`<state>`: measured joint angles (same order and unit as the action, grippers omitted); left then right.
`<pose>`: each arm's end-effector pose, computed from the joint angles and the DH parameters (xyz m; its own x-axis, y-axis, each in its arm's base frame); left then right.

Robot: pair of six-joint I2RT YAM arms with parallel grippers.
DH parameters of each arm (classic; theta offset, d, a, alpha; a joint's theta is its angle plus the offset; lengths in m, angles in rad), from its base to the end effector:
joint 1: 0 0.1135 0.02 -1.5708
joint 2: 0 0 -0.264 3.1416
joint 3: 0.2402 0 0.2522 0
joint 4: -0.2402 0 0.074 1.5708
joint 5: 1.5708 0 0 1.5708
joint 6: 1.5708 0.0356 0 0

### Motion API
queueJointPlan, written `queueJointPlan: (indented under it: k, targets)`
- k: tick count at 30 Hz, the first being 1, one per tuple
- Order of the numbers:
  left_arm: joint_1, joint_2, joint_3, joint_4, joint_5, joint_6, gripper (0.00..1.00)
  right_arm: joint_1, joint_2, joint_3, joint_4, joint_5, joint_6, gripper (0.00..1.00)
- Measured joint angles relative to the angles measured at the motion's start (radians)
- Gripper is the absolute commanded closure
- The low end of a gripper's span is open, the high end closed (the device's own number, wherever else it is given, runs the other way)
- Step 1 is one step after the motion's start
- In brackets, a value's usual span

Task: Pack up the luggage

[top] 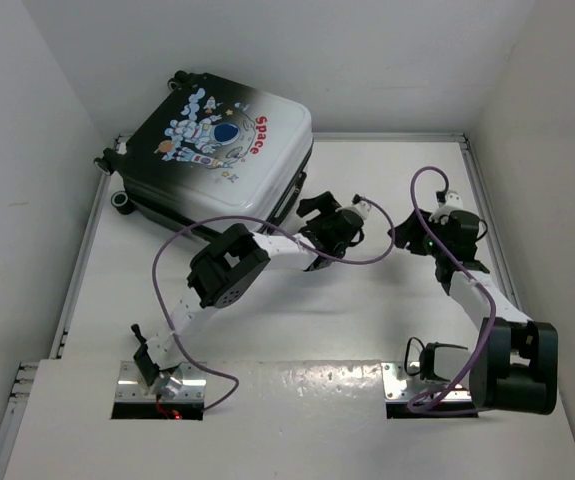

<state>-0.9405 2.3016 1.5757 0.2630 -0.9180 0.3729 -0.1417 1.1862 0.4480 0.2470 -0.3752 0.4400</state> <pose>0.3204 -0.3911 0.1497 -0.2189 0.6756 -0.7040 0.1627 0.7367 0.6563 0.2364 -0.0206 0.1872 -0.5028 0.4721 -0.7242 0.0284 0.8463 0.5320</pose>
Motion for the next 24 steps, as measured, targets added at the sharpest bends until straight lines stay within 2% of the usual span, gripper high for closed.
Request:
queueJointPlan:
  k: [3,9,24]
  targets:
    - [0.035,0.032,0.001,-0.056,0.0,-0.025,0.11,-0.002,0.009,0.014,-0.012,0.005,-0.008,0.45]
    - [0.05,0.053,0.032,-0.064,-0.002,-0.015,0.11,-0.029,0.034,0.031,-0.022,0.012,-0.02,0.45]
    - [0.072,0.002,0.013,-0.056,-0.03,0.079,0.11,-0.035,0.136,0.069,-0.024,0.026,-0.023,0.45]
